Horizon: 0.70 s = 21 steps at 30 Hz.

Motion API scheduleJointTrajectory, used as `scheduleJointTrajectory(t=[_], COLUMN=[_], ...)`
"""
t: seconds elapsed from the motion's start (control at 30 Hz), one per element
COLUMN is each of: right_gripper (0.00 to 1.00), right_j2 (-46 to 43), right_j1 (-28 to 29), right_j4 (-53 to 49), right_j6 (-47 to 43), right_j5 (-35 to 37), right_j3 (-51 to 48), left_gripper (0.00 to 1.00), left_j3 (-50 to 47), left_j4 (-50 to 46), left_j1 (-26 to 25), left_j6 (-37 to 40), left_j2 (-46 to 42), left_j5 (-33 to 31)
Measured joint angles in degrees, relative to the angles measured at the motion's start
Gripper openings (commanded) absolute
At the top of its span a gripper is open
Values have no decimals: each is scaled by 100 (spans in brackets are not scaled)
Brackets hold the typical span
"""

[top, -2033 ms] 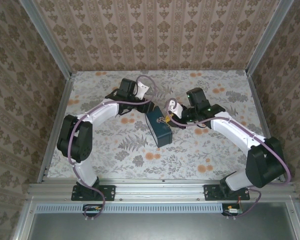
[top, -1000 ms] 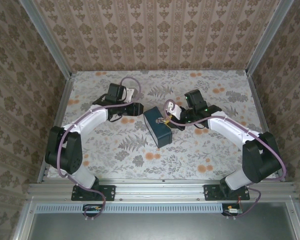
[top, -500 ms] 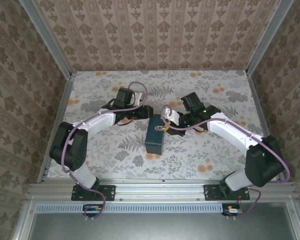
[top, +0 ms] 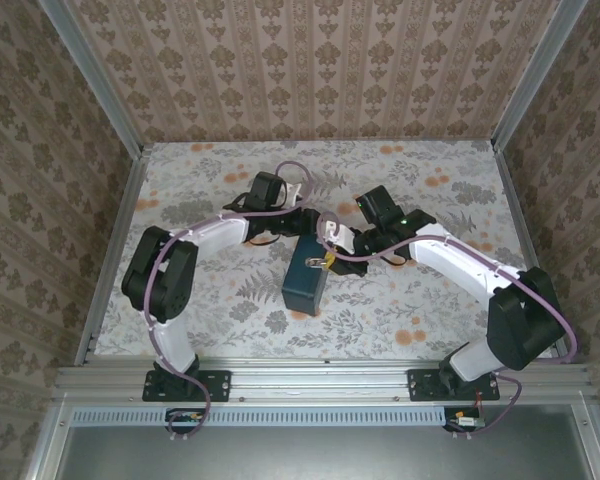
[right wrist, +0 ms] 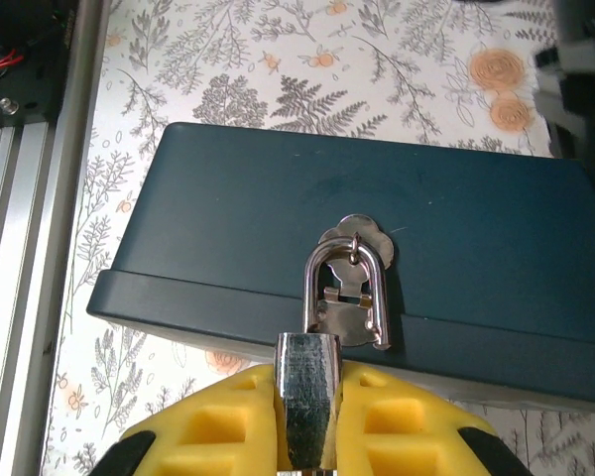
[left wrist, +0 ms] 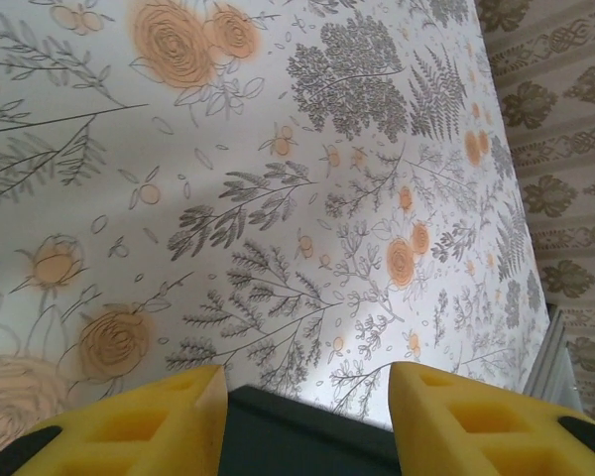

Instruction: Unlock the padlock with the key

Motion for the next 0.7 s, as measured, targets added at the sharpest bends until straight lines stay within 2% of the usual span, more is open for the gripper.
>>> scheduleJointTrajectory(t=[0.4,0.7], right_gripper=[0,0], right_j2=[151,470], right_j1=[50,175], right_j4=[46,-13], right_j6=[-234,-487], right_j5=[-105,-96], right_j3=[391,667], left_gripper=[45,47], left_j3=[636,835], left_j4=[127,-13], left_j1=[24,358], left_j6=[-168,-162], left_j2=[293,417], left_j5=[415,564])
